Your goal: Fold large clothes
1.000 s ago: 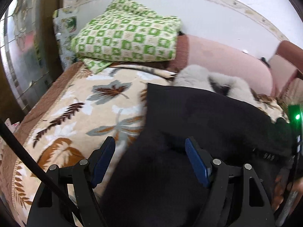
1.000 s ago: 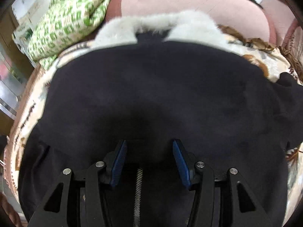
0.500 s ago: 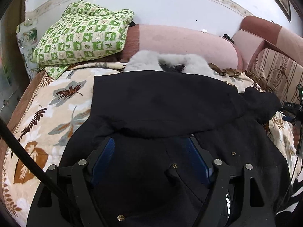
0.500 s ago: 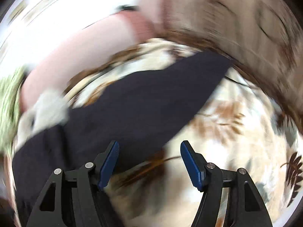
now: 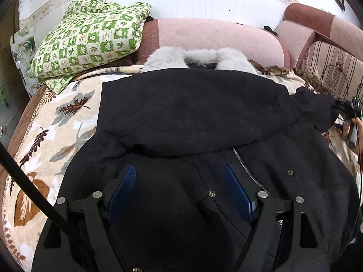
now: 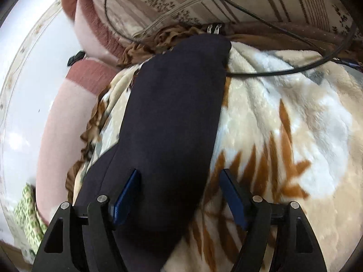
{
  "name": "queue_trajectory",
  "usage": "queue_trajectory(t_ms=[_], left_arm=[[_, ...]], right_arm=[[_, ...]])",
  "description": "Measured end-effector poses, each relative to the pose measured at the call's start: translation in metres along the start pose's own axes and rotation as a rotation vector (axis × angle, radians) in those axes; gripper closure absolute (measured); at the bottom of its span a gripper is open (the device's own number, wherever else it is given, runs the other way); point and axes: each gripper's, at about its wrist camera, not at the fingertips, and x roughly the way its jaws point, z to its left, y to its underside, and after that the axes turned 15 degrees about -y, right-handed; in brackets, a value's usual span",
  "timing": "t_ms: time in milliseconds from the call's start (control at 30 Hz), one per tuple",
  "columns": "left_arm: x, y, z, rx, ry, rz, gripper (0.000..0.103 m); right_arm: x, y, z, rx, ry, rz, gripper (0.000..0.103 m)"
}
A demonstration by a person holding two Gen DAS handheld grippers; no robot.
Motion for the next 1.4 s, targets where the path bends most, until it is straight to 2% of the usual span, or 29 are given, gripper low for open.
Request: queue_trajectory(t_ms=[33, 67, 133, 167, 267, 367, 533, 700, 833, 933, 1000, 1167, 1267, 1400], left_arm=[[0.000, 0.000, 0.000, 0.002, 0.001, 0.001, 0.024], [0.000, 0.000, -0.001, 0.004, 0.003, 0.000, 0.024], [-0.001, 0.000, -0.001, 0.006, 0.000, -0.003, 0.024], [-0.002, -0.001, 0.000, 0.004, -0.003, -0.006, 0.024], [-0.008, -0.002, 0.001, -0.003, -0.005, -0.017, 0.024], [-0.014, -0.004, 0.004, -0.011, -0.001, -0.029, 0.024], [-0.022, -0.008, 0.016, -0.049, -0.023, -0.045, 0.024], [-0.026, -0.014, 0.040, -0.102, -0.071, -0.056, 0.024], [-0.027, -0.018, 0.066, -0.155, -0.121, -0.065, 0.024], [-0.024, -0.022, 0.089, -0.214, -0.135, -0.059, 0.024], [-0.022, -0.022, 0.101, -0.248, -0.141, -0.049, 0.024], [-0.021, -0.024, 0.122, -0.293, -0.153, -0.046, 0.024], [-0.019, -0.025, 0.128, -0.315, -0.147, -0.038, 0.024], [-0.019, -0.025, 0.132, -0.330, -0.142, -0.035, 0.024]], right_arm=[[0.003, -0.003, 0.004, -0.015, 0.015, 0.001, 0.040], [0.005, -0.005, 0.009, -0.033, 0.016, 0.009, 0.067], [0.000, -0.008, 0.019, -0.060, 0.012, 0.021, 0.084], [-0.005, -0.008, 0.029, -0.093, 0.020, 0.020, 0.089], [-0.024, -0.003, 0.068, -0.232, 0.077, 0.011, 0.092], [-0.045, 0.013, 0.121, -0.399, 0.133, 0.010, 0.093], [-0.078, 0.069, 0.204, -0.663, 0.100, 0.045, 0.094], [-0.084, 0.155, 0.280, -0.898, -0.005, 0.132, 0.094], [-0.067, 0.238, 0.320, -1.035, -0.120, 0.258, 0.094], [-0.033, 0.303, 0.329, -1.121, -0.140, 0.366, 0.094], [-0.007, 0.336, 0.319, -1.150, -0.123, 0.423, 0.089], [0.036, 0.381, 0.280, -1.043, -0.141, 0.551, 0.062], [0.021, 0.399, 0.267, -1.048, -0.179, 0.579, 0.054], [-0.024, 0.392, 0.264, -1.079, -0.238, 0.563, 0.043]])
